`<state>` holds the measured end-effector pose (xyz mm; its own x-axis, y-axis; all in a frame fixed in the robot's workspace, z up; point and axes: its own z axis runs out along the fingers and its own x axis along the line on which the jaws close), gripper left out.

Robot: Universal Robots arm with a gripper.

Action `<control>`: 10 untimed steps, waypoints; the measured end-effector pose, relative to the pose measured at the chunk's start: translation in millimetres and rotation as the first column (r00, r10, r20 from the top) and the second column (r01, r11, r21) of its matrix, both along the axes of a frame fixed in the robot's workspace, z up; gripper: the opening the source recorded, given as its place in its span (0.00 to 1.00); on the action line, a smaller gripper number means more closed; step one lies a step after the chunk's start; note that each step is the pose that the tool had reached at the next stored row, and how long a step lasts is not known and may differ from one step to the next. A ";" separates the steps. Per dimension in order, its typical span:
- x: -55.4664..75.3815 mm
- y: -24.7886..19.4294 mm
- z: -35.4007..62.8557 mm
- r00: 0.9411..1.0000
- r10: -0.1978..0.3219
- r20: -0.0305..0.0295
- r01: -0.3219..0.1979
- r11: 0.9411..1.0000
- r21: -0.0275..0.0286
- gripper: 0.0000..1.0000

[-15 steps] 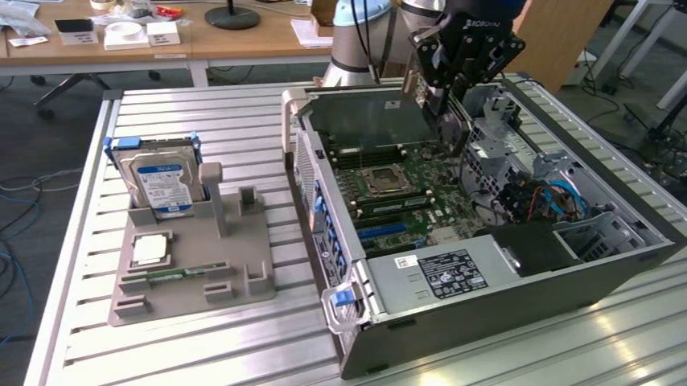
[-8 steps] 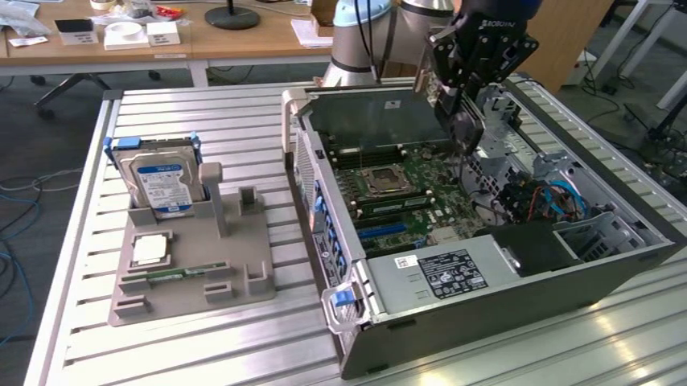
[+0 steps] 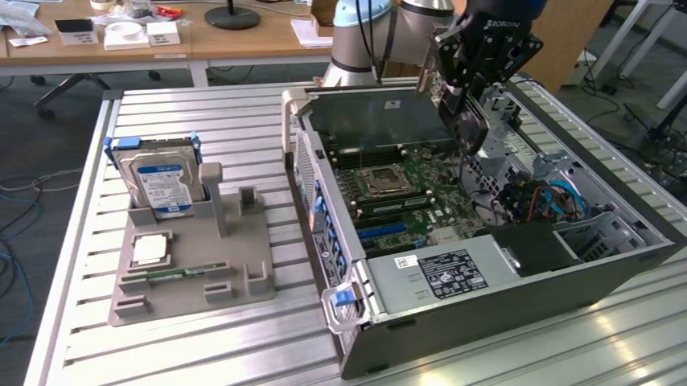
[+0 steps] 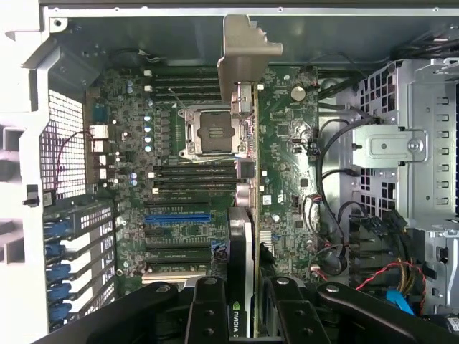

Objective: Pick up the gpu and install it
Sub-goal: 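Pick up the gpu and move the gpu toward the slot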

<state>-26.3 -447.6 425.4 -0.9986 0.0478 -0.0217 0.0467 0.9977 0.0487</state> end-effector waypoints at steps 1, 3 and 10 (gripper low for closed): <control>0.0 0.0 0.0 1.000 0.000 0.000 0.000 1.000 0.000 0.27; 1.2 0.0 0.0 1.000 0.000 0.000 0.000 1.000 0.000 0.27; 15.6 0.0 0.0 1.000 0.000 0.000 0.000 1.000 0.000 0.27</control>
<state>-10.7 -447.6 425.5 -0.9986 0.0476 -0.0218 0.0465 0.9977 0.0487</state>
